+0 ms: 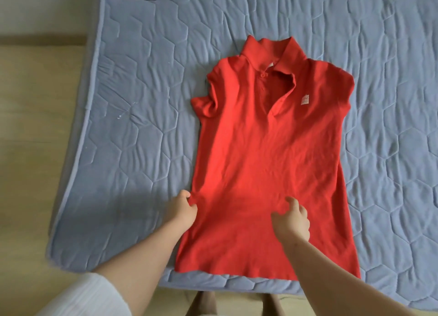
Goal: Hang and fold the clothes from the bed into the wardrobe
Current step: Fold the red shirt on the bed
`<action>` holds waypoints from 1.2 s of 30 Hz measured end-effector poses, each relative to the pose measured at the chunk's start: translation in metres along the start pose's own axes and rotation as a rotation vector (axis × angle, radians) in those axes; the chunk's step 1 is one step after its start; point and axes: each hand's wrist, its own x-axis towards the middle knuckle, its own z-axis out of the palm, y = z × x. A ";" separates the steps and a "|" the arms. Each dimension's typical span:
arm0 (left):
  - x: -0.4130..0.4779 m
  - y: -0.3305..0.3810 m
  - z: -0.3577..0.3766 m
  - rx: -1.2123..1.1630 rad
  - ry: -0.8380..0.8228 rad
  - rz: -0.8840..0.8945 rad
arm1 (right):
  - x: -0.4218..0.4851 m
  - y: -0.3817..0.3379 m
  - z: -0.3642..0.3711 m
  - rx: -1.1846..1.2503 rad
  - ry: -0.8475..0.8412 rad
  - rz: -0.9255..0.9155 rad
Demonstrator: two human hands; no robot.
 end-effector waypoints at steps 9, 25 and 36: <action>0.113 0.090 -0.033 -0.697 -0.064 -0.140 | 0.101 -0.124 0.009 -0.162 -0.020 -0.366; 0.169 0.127 -0.075 -1.699 0.106 -0.138 | 0.167 -0.146 -0.006 -0.014 -0.555 -0.120; 0.170 0.137 -0.125 -1.901 -0.055 0.054 | 0.166 -0.142 0.007 -0.134 -0.505 -0.186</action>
